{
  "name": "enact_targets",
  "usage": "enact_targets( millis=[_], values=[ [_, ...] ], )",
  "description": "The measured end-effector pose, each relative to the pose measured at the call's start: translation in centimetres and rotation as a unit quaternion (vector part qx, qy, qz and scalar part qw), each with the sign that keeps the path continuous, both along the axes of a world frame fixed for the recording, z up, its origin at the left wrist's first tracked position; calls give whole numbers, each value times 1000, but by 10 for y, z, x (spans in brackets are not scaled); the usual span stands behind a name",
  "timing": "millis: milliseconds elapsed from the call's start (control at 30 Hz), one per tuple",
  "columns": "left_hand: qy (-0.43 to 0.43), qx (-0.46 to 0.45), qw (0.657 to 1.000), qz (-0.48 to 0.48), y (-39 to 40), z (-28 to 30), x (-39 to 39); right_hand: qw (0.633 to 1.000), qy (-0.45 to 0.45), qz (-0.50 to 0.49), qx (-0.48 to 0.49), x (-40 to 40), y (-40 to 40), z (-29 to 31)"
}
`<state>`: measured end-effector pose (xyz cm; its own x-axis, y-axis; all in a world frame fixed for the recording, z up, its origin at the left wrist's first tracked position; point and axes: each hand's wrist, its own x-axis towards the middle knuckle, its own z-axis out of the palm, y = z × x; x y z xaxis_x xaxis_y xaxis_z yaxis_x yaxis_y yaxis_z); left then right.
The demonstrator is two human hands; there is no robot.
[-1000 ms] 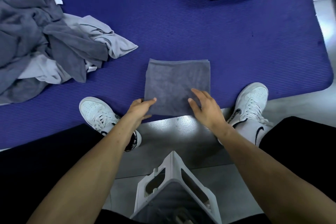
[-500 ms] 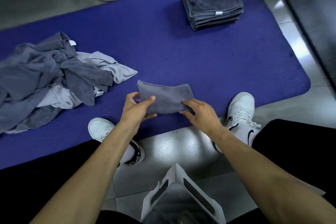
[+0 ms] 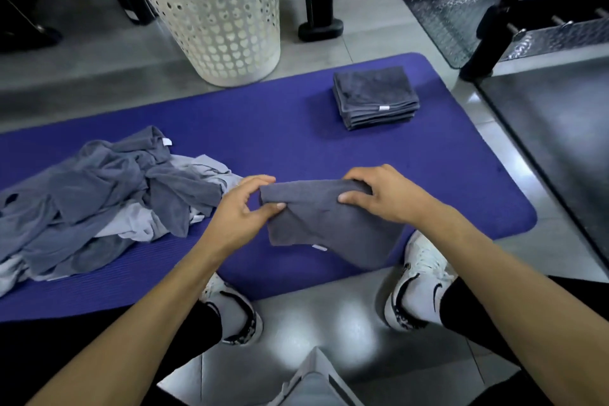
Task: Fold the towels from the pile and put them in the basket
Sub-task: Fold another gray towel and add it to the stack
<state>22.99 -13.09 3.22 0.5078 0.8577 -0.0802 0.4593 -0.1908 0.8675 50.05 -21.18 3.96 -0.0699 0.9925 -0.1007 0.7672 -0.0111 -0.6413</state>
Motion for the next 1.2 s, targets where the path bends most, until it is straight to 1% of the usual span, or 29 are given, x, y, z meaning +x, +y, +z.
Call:
enact_targets(
  millis=[33,100,167,200,233,267,300,333,400,467,500,533,600,633,667,733,833,867,933,1000,1033,1100,1200],
  values=[
    [-34,-25,999,0,-1,5,5,1000,-8,-1,-4,3,-2,4],
    [-83,-59,995,14,-3,15,20,998,-40,4,-47,9,-7,7],
    [-100,-48,993,40,-4,23,32,993,-62,-8,-100,13,-15,0],
    [-107,-49,991,58,-2,27,36,993,-38,-34,-110,15,-21,-6],
    [-114,-58,988,81,0,30,40,991,18,-76,-106,17,-26,-10],
    [-116,-72,984,112,4,34,44,983,94,-127,-90,20,-32,-11],
    [-118,-87,978,146,8,38,47,966,172,-182,-65,22,-35,-10],
    [-119,-98,972,178,12,42,50,942,238,-236,-33,22,-37,-6],
    [-128,-121,956,236,18,49,59,881,340,-327,34,19,-36,7],
    [-144,-170,932,286,24,56,67,822,437,-360,65,15,-34,18],
    [-155,-199,919,303,26,60,72,804,471,-359,57,14,-33,21],
    [-171,-232,906,311,27,64,78,801,481,-353,35,13,-34,25],
    [-197,-294,884,305,27,72,89,826,445,-346,-14,17,-37,27],
    [-203,-311,882,290,27,77,95,835,424,-349,-23,22,-36,30],
    [-199,-314,890,262,27,80,101,840,407,-358,-17,28,-35,34],
    [-180,-294,916,205,33,85,118,851,364,-377,23,46,-24,45],
    [-155,-283,932,166,59,86,147,885,254,-386,57,85,9,64],
    [-146,-277,937,156,70,86,157,899,208,-383,52,100,23,69],
    [-108,-234,958,128,95,80,178,920,128,-368,31,131,51,73],
    [-72,-178,976,100,120,70,199,931,65,-360,5,159,77,69],
    [-59,-159,981,91,134,63,210,932,47,-361,-2,172,88,62],
    [-40,-135,987,73,161,46,236,927,54,-371,-6,197,108,39],
    [-8,-111,992,66,203,6,275,900,132,-415,0,226,140,-10]
  ],
)
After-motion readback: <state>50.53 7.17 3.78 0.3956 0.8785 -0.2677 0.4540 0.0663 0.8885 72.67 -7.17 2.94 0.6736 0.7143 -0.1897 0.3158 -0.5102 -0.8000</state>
